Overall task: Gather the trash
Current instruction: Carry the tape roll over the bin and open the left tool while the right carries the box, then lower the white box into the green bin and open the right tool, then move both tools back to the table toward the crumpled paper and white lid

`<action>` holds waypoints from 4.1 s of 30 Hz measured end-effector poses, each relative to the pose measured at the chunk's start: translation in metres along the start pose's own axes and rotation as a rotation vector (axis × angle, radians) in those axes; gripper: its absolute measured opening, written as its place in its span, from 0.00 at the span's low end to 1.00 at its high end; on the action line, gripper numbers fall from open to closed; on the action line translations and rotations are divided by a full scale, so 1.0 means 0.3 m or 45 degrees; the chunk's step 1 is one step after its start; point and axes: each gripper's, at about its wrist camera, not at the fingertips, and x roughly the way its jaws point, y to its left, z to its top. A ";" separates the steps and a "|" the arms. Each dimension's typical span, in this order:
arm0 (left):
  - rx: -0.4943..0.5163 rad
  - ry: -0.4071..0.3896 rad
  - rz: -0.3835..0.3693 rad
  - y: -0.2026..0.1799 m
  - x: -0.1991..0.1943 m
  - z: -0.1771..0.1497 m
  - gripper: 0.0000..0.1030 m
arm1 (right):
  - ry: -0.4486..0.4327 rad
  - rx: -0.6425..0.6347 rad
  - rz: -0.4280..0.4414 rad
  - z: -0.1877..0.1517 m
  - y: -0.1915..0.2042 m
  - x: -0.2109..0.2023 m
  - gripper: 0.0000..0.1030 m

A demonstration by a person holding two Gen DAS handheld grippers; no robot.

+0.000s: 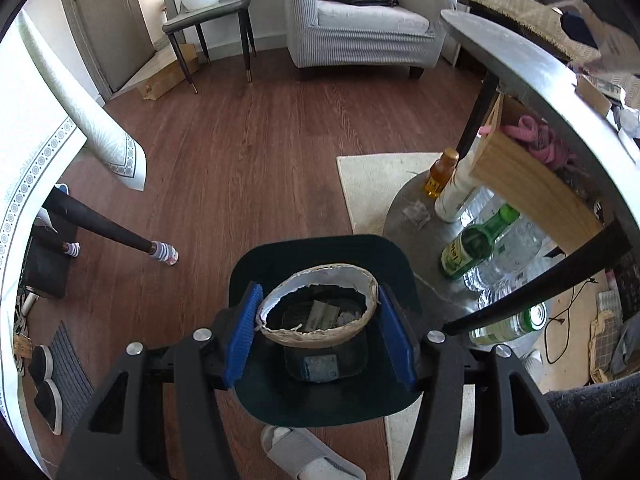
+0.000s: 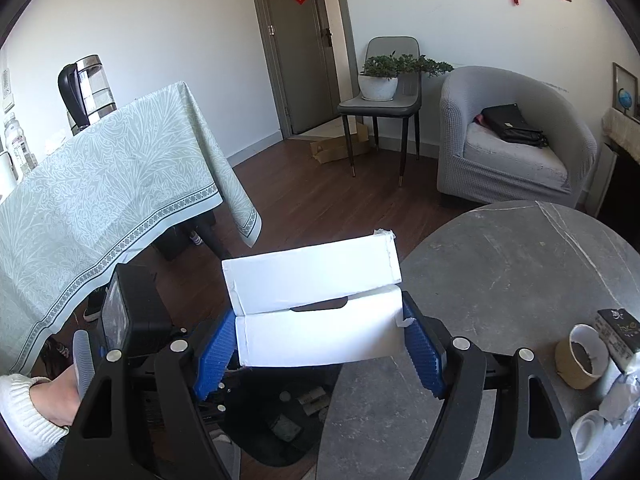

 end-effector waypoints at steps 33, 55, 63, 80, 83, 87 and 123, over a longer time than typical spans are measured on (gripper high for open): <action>-0.139 0.140 -0.105 0.226 0.049 -0.142 0.65 | 0.305 -0.094 0.048 -0.053 0.208 0.361 0.75; -0.352 -0.343 -0.145 0.322 -0.295 0.048 0.28 | 0.655 -0.194 0.062 -0.255 0.270 0.581 0.75; -0.393 -0.414 -0.171 0.284 -0.351 0.096 0.28 | 0.814 -0.267 0.017 -0.343 0.287 0.657 0.76; -0.439 -0.508 -0.151 0.268 -0.422 0.122 0.29 | 0.751 -0.305 0.067 -0.346 0.250 0.568 0.76; -0.434 -0.516 -0.131 0.257 -0.429 0.126 0.29 | 0.698 -0.329 0.095 -0.312 0.273 0.532 0.72; -0.443 -0.534 -0.130 0.257 -0.441 0.126 0.30 | 0.611 -0.331 0.133 -0.264 0.292 0.471 0.66; -0.061 -0.529 -0.350 -0.365 -0.385 0.284 0.54 | 0.028 0.053 -0.277 -0.128 -0.286 -0.302 0.51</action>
